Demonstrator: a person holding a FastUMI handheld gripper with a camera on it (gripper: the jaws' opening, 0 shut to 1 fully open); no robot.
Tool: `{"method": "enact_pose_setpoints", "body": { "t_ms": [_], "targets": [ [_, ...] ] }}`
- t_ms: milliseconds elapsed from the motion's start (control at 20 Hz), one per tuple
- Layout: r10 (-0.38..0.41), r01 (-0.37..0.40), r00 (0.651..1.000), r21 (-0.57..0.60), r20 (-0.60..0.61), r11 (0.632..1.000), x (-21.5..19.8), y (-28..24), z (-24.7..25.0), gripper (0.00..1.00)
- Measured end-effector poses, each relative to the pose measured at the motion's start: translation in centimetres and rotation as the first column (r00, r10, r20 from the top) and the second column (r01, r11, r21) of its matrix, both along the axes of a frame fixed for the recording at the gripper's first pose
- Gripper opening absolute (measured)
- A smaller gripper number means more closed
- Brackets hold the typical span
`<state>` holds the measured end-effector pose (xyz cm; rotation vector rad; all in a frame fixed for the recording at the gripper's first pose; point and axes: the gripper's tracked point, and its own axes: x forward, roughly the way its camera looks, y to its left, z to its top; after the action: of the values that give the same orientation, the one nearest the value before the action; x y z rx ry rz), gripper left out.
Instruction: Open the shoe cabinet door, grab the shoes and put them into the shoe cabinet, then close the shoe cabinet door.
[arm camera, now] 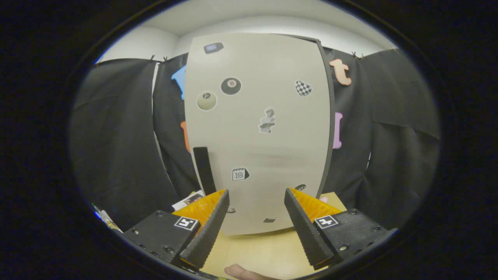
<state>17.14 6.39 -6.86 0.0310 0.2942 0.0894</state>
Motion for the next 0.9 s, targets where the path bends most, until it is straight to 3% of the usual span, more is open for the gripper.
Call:
{"method": "enact_pose_setpoints", "body": {
  "t_ms": [350,900],
  "targets": [
    [-0.018,0.021,0.998,-0.045,0.061,0.999,-5.8,-0.5,4.9,0.94],
    [-0.028,0.033,0.996,-0.061,0.080,0.998,-11.6,0.8,5.4,0.95]
  ]
}}
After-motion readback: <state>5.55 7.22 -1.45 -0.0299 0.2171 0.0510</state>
